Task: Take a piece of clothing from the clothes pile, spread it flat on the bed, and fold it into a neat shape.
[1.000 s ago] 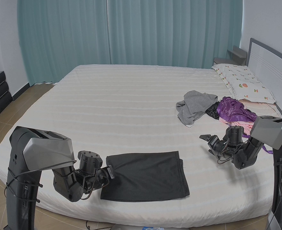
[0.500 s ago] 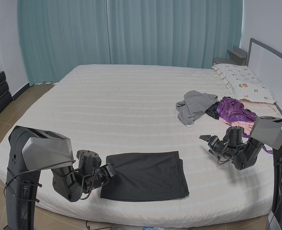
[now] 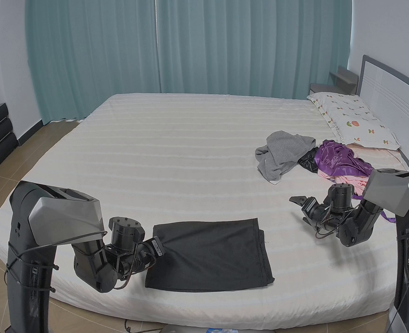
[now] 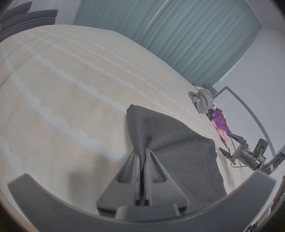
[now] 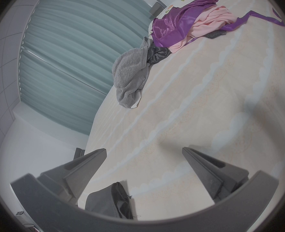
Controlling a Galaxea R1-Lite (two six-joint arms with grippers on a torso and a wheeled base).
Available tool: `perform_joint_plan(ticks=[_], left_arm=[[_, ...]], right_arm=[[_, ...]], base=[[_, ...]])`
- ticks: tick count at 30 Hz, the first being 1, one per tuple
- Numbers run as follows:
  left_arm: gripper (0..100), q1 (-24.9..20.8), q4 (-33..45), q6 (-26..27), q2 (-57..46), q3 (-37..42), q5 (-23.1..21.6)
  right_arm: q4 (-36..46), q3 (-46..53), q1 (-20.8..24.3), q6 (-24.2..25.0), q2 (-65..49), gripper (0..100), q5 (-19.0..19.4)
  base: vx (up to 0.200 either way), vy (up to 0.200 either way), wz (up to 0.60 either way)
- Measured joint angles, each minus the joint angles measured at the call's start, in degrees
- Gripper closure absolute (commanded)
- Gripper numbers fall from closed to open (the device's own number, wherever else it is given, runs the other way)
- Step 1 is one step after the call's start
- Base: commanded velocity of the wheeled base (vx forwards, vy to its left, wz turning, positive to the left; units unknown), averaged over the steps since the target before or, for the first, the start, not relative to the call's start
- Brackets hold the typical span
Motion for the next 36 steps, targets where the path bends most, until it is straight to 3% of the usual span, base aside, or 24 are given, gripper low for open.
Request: perform_joint_plan(ticks=[4, 36], left_arm=[[100, 0.0, 0.0, 0.0, 0.0, -0.1, 0.0], [100, 0.9, 0.2, 0.2, -0.1, -2.8, 0.0]], right_arm=[[0.0, 0.0, 0.0, -0.6, 0.0, 0, 0.0], [0.0, 0.2, 0.1, -1.2, 0.4, 0, 0.0]], base=[[-0.15, 0.0, 0.0], [0.0, 0.0, 0.0]])
